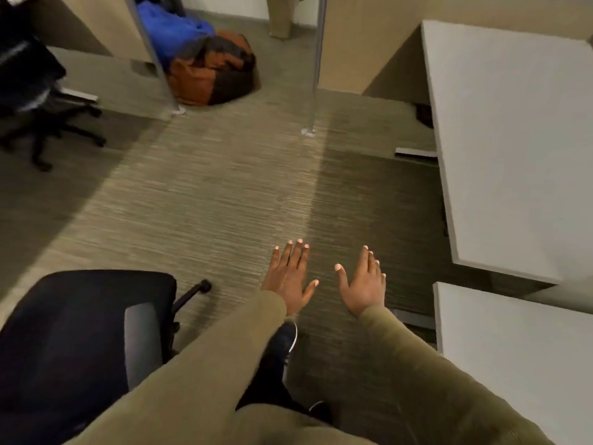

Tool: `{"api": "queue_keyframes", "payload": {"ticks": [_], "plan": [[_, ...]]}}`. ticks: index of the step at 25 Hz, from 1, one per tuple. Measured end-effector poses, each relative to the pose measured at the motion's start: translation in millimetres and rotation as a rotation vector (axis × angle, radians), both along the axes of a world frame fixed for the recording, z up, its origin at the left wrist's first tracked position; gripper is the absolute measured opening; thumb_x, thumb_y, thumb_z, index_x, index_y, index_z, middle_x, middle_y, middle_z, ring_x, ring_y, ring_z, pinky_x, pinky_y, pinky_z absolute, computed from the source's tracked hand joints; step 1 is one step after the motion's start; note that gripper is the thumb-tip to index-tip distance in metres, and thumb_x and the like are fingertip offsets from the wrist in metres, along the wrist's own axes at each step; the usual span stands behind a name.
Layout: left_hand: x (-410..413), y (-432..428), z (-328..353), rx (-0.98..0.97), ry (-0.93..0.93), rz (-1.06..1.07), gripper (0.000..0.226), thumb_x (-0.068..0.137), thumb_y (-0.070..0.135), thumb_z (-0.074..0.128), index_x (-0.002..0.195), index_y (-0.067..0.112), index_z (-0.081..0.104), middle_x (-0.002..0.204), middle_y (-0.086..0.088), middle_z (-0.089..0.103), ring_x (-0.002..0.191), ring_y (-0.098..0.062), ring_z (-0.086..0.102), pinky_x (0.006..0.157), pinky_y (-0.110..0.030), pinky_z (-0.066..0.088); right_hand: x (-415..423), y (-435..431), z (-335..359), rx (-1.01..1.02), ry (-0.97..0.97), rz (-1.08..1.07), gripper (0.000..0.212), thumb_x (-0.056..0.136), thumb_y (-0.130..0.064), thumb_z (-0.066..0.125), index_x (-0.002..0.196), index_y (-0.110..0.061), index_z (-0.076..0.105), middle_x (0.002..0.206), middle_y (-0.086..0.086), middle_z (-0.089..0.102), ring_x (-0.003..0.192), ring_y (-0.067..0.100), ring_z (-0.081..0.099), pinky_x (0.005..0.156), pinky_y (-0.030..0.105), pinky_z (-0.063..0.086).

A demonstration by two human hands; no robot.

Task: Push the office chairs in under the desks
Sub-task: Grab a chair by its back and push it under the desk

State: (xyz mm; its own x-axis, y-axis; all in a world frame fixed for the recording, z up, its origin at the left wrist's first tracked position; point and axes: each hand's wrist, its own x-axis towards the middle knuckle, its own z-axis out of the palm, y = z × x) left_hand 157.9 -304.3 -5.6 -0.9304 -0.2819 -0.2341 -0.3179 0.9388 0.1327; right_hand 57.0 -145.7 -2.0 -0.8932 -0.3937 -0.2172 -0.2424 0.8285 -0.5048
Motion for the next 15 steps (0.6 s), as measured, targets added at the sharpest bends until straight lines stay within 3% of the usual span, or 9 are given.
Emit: {"api": "queue_keyframes", "payload": {"ticks": [9, 11, 15], "plan": [[135.2, -15.2, 6.2, 0.001, -0.102, 0.297, 0.081, 0.101, 0.058, 0.023, 0.158, 0.009, -0.005, 0.167, -0.012, -0.006, 0.154, -0.032, -0.005, 0.123, -0.055, 0.000, 88.7, -46.3, 1.5, 0.058, -0.045, 0.338, 0.084, 0.099, -0.057, 0.041, 0.159, -0.011, 0.004, 0.165, 0.016, 0.011, 0.152, 0.034, 0.011, 0.123, 0.052, 0.008], [157.7, -32.0, 12.6, 0.023, -0.169, 0.292, 0.077, 0.101, 0.057, 0.024, 0.159, 0.009, 0.006, 0.167, -0.013, 0.002, 0.153, -0.033, 0.003, 0.123, -0.054, 0.007, 104.9, -63.1, 2.3, 0.069, -0.058, 0.381, 0.084, 0.099, -0.057, 0.041, 0.158, -0.011, 0.005, 0.165, 0.017, 0.013, 0.151, 0.036, 0.013, 0.122, 0.053, 0.010], [228.2, -79.2, 32.6, 0.045, -0.343, 0.276, 0.062, 0.101, 0.053, 0.032, 0.146, 0.011, 0.042, 0.154, -0.014, 0.037, 0.138, -0.033, 0.038, 0.111, -0.047, 0.034, 159.3, -114.1, 5.2, 0.087, -0.103, 0.497, 0.083, 0.098, -0.059, 0.041, 0.158, -0.013, 0.009, 0.164, 0.016, 0.017, 0.150, 0.035, 0.018, 0.120, 0.053, 0.013]]}}
